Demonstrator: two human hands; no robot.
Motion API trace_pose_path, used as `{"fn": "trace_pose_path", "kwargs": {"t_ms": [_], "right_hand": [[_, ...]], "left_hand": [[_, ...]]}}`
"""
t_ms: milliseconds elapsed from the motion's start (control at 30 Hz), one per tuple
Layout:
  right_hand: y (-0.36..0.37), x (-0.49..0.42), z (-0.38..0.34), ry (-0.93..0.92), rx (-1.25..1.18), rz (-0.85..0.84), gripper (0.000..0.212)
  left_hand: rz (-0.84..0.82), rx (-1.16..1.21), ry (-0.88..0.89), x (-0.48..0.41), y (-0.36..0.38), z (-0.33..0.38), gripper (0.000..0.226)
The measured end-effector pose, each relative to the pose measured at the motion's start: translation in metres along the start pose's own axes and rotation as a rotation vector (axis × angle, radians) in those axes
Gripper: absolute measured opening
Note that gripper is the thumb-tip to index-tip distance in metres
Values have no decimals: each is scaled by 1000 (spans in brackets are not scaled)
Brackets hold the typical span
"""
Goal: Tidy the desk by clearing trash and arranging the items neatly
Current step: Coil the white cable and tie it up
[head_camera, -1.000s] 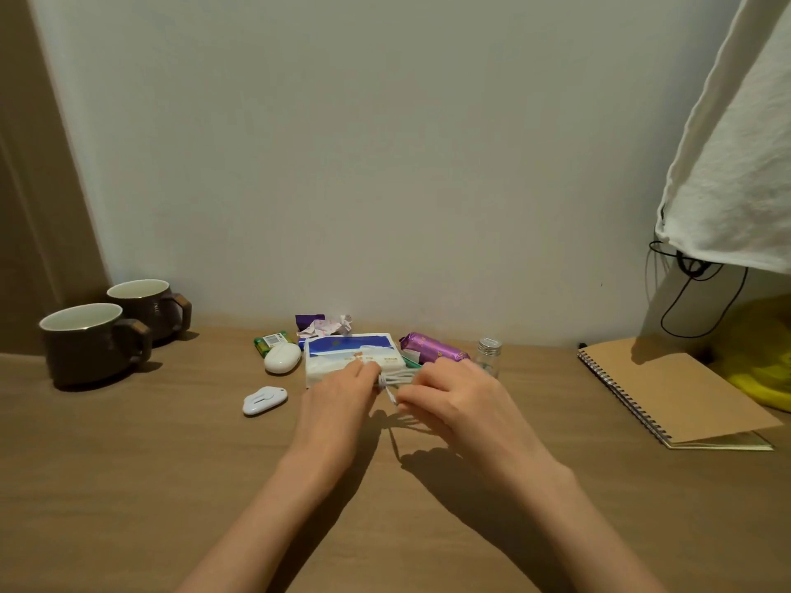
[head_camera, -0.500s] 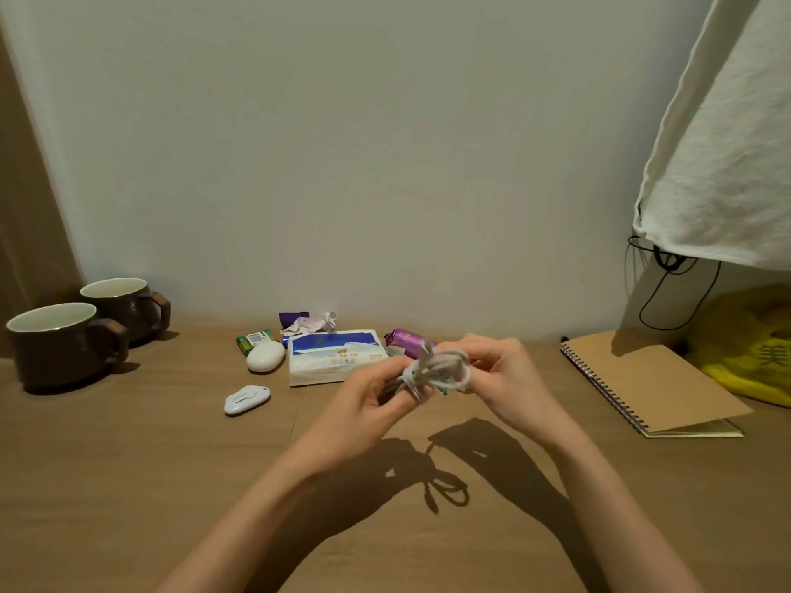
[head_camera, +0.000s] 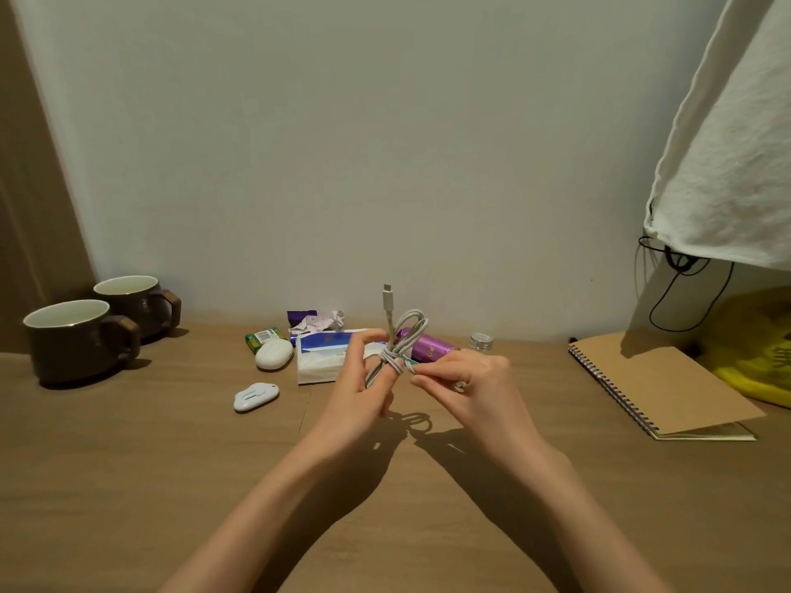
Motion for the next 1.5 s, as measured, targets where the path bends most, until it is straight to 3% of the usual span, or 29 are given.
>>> {"fn": "trace_pose_path", "kwargs": {"t_ms": [133, 333, 500, 733, 867, 1067, 1167, 1500], "right_hand": [[-7, 0, -1, 5, -77, 18, 22], [-9, 3, 6, 239, -439, 123, 13], [3, 6, 1, 253, -446, 161, 17], [7, 6, 7, 341, -634, 210, 14], [7, 7, 6, 293, -521, 217, 17], [4, 9, -13, 29, -167, 246, 36], [2, 9, -17, -18, -70, 305, 32], [0, 8, -8, 47, -120, 324, 23]], "left_hand": [[-19, 37, 14, 0, 2, 4, 18], [-81, 225, -57, -2, 9, -3, 23], [-100, 390, -131, -1, 12, -2, 23], [-146, 565, -187, 3, 19, 3, 15], [-149, 657, -224, 4, 22, 3, 11], [-130, 747, -259, 1, 21, 0, 16], [-146, 797, -268, 3, 24, 1, 14], [-211, 623, -273, 7, 27, 2, 13]]}}
Point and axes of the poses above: each hand's wrist, its own x-axis away from the middle knuckle, its own y-axis out of the palm, z = x × y, the point moved 6 cm from there along -x, towards the middle knuckle, and after that the axes turned 1 degree about -x, right-handed, at the moved point
